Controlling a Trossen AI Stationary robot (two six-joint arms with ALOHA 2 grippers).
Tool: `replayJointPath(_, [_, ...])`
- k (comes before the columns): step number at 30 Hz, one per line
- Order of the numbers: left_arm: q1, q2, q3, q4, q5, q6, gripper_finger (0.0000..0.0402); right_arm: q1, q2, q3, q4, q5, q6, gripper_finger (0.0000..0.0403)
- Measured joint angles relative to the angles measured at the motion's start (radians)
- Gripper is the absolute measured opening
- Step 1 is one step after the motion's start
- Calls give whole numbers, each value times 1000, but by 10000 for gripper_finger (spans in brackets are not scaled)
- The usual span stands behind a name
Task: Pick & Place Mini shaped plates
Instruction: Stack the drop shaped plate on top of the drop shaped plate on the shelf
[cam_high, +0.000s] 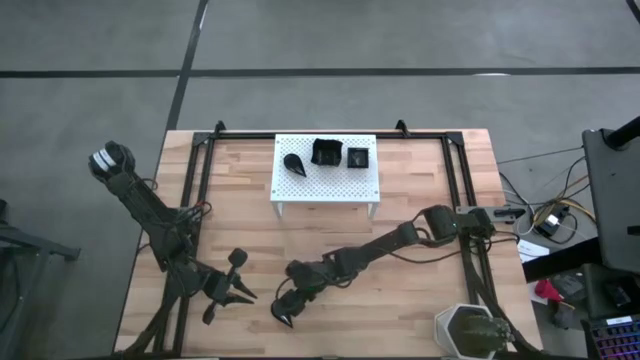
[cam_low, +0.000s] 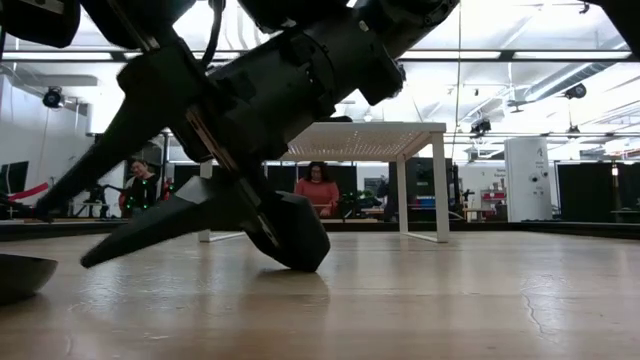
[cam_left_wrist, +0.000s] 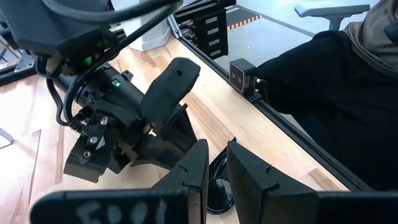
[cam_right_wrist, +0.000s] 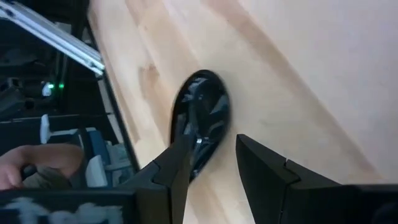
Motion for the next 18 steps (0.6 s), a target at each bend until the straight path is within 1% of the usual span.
replayJointPath(6, [0,0,0,-1,0,0,53,5,4,32,-56,-4,9,121])
replayJointPath(9, [0,0,0,-1,0,-1,53,11,7,69,-138,-12,19,120])
replayJointPath(13, [0,0,0,-1,0,-1,53,21,8,121,-258,3,-8,119])
replayJointPath(18, [0,0,0,0,0,0,53,10,7,133,-263,35,-20,114])
